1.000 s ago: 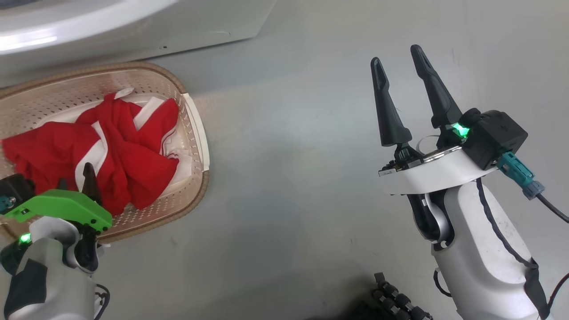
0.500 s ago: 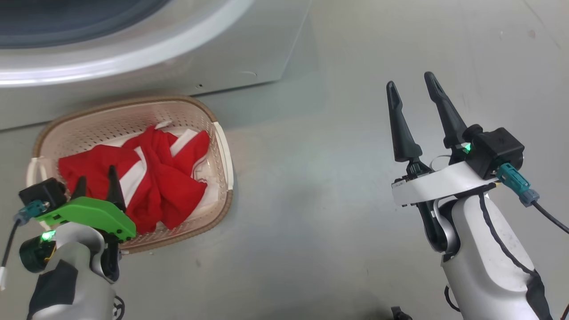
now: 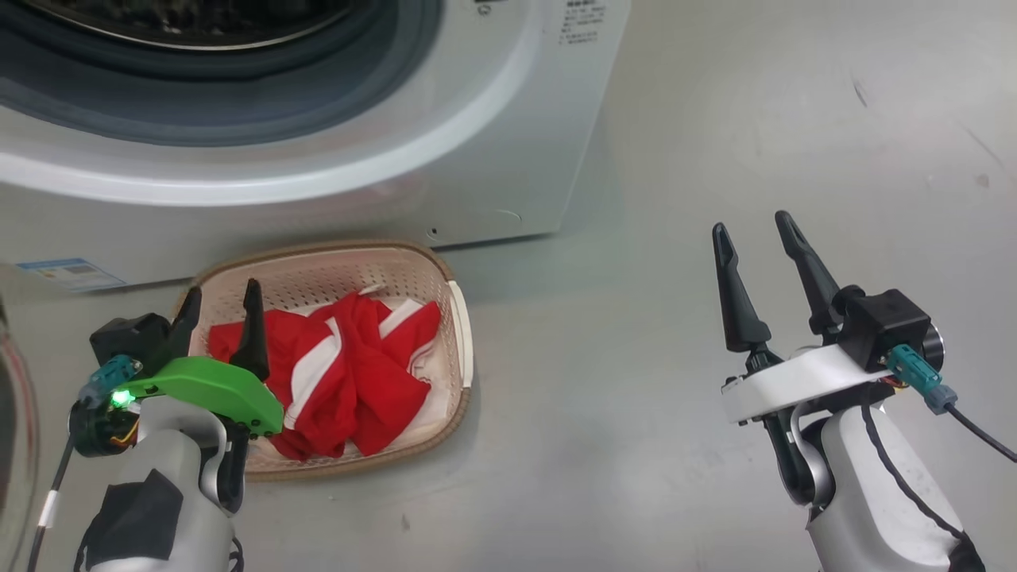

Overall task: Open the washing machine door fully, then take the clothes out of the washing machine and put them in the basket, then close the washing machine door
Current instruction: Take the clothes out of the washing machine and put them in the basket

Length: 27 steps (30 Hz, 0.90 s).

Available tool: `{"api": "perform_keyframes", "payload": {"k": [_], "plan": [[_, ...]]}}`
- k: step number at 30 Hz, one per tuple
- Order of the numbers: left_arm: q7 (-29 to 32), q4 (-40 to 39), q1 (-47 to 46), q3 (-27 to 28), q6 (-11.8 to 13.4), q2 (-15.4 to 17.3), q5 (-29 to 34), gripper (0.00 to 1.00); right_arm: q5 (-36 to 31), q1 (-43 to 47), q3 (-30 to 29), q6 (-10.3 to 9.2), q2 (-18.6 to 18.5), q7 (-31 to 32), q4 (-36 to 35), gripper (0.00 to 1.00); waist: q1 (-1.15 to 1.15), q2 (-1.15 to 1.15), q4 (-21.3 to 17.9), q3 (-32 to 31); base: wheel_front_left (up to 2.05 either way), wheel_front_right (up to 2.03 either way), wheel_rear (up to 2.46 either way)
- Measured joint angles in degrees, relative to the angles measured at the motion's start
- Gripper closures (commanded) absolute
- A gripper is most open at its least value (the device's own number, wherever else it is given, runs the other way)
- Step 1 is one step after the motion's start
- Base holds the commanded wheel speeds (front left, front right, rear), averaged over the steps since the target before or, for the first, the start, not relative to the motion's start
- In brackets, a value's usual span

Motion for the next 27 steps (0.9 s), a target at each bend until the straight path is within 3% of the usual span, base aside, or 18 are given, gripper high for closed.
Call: {"api": "perform_keyframes", "payload": {"k": [12,27], "plan": [[-0.01,-10.33,4.71,-1.01,0.1,-0.07,3.98,0.0,-0.42,4.49,-0.78,0.51,0.0,0.01,1.68,0.0,0.0,0.0,3.59,-8.68,0.0,0.0,0.0],[-0.01,-19.36,16.21,-1.91,2.4,0.18,6.1,0.0,-0.97,10.79,-1.23,0.52,0.11,0.01,2.76,0.0,0.0,0.0,4.81,-17.5,0.0,0.0,0.0]]}}
